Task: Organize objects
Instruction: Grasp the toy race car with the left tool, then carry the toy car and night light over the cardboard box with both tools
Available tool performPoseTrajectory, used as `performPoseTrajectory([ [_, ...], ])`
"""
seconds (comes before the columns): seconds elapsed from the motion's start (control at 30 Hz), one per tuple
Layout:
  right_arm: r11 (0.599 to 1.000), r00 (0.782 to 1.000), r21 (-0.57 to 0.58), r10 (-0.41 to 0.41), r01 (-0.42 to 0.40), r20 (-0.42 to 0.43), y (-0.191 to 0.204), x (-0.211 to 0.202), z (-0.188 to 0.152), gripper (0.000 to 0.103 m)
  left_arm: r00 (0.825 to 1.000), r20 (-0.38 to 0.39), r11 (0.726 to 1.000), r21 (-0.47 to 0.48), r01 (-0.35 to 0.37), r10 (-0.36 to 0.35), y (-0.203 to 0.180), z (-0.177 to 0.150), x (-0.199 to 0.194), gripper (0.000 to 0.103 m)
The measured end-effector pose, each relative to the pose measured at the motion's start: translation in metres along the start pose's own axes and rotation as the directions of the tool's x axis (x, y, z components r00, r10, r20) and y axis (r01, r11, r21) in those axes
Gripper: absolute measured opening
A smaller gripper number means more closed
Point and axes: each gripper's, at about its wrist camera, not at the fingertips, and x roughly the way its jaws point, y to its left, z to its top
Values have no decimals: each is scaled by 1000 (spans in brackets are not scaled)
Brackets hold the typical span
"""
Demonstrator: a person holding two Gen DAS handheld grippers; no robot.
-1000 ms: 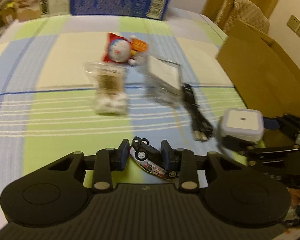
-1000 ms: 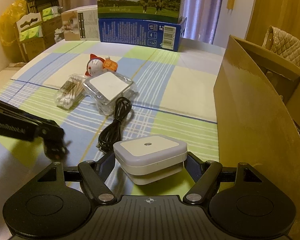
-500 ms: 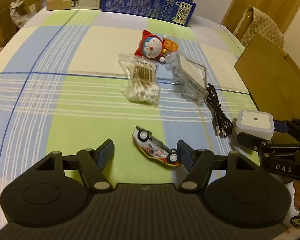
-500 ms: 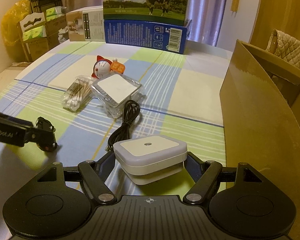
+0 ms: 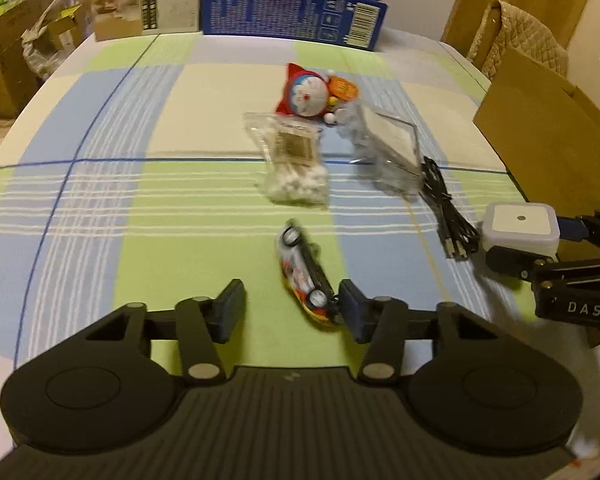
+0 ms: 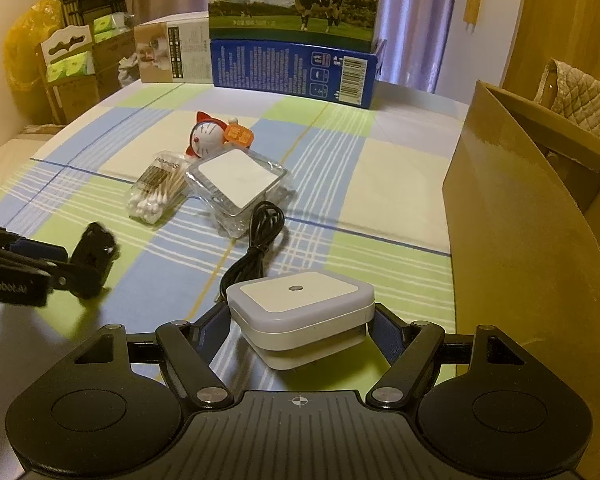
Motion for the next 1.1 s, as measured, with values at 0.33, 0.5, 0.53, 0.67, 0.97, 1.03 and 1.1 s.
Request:
performPoseTrajectory([
  [0.33,1000,1000,-4,4,-4,-5,5,1,1,72,999,52,996,91,-14,10,-6,8,-2,43],
  [0.5,1000,1000,-4,10,-10,-5,6,0,1,72,999,26,997,70,26,-28,-5,11,6,35],
  [0.53,1000,1000,-4,11,-11,-5,6,0,1,72,999,25,998,66,26,-27,-5,11,7,31],
  [0.67,1000,1000,0,16,-16,0,7,-2,2,72,999,12,998,49,30,-31,-4,13,11,20],
  [0.97,1000,1000,5,20,-20,7,8,-3,4,72,1000,10,1000,-2,29,-28,1,15,6,18],
  [1.03,1000,1000,2,22,-22,8,9,-2,4,72,999,15,1000,-8,29,-29,1,17,3,18],
  [1.1,1000,1000,1,25,-25,10,10,-2,5,72,999,17,999,-16,32,-32,2,18,2,18],
])
